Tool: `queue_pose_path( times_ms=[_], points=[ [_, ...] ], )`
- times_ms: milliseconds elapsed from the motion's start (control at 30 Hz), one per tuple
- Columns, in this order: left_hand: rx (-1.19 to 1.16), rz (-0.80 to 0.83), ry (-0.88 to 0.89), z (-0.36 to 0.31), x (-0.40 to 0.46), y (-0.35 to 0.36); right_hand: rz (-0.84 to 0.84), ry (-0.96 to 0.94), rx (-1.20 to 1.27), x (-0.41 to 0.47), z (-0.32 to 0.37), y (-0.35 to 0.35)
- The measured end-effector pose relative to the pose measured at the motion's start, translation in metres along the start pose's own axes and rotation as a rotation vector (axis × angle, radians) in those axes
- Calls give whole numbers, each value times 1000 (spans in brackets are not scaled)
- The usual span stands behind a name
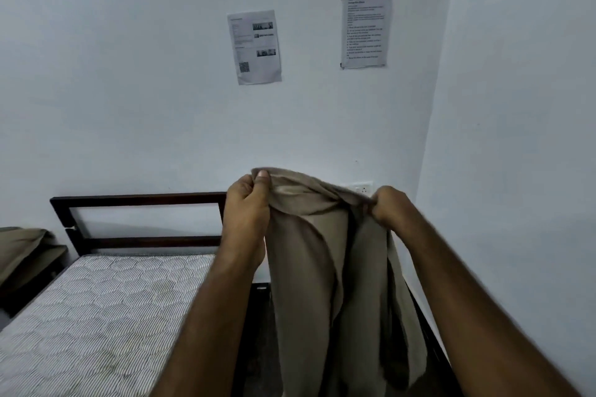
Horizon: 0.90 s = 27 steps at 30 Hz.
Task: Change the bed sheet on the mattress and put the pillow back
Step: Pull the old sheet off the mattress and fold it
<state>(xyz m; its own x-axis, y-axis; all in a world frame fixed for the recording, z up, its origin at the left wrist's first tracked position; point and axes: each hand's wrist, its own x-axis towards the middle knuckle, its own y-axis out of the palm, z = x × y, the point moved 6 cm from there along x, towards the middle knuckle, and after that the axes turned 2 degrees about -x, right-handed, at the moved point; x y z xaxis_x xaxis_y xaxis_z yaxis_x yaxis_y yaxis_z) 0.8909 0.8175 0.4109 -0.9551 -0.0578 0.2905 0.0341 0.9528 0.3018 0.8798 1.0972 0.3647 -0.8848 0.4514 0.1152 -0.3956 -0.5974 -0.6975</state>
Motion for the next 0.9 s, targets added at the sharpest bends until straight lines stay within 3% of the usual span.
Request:
queue_pose_path(
  times_ms=[33, 100, 200, 233, 333, 467, 767, 900],
  points=[
    [135, -34, 15, 9, 3, -6, -64, -17, -35, -1, 0, -3],
    [440, -122, 85, 15, 1, -16, -278, -174, 127, -14, 10, -18],
    [599, -179, 155, 15, -12, -15, -635, -347, 362, -45, 27, -39],
    [600, -177, 163, 16, -15, -12, -630, -348, 428, -47, 32, -36],
    [600, -84, 168, 26, -23, 3, -359, -317, 569, -49, 50, -10],
    [433, -18, 92, 39, -36, 9, -326, -418, 608, -87, 70, 3],
    [124, 38, -108, 60, -62, 6, -84, -323, 552, -118, 58, 43],
    [29, 27, -169, 66, -71, 6, -142, -345, 507, -121, 57, 37]
  ],
)
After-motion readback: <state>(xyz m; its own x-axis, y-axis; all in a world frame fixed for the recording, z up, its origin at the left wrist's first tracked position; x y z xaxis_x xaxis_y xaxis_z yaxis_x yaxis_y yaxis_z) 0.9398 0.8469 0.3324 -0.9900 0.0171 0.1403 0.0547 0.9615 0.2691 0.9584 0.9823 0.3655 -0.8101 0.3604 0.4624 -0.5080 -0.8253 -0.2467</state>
